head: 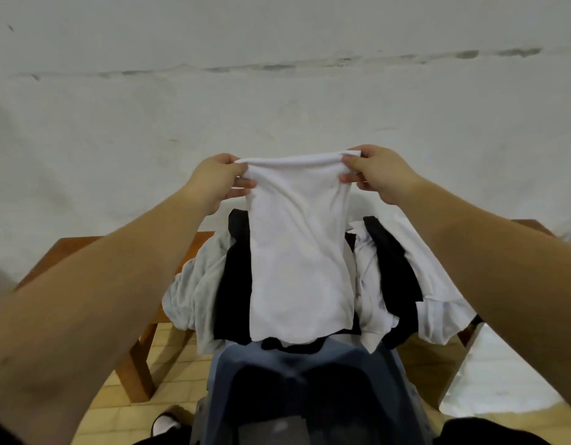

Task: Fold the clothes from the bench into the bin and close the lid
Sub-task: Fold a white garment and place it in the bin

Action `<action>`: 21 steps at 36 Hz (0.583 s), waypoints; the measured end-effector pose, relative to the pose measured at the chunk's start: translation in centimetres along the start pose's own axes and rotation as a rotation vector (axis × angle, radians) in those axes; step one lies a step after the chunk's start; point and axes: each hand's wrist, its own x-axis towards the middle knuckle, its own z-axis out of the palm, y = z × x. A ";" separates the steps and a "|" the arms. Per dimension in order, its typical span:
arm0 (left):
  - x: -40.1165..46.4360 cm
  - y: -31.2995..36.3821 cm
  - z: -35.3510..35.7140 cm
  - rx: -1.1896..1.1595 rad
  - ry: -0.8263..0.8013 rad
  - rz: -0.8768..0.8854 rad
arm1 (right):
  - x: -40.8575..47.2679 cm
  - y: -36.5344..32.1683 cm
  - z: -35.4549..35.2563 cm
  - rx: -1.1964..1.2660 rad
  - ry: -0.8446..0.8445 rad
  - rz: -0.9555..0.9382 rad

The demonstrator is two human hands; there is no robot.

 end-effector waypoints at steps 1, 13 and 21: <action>-0.1 -0.6 0.1 0.002 0.002 -0.003 | -0.2 0.5 0.2 0.006 -0.003 0.004; -13.4 -8.8 -0.1 0.321 -0.060 0.122 | -13.3 10.1 0.4 -0.002 -0.067 0.020; -17.1 -16.8 0.4 0.362 -0.080 0.063 | -18.0 18.2 2.8 -0.223 -0.084 -0.032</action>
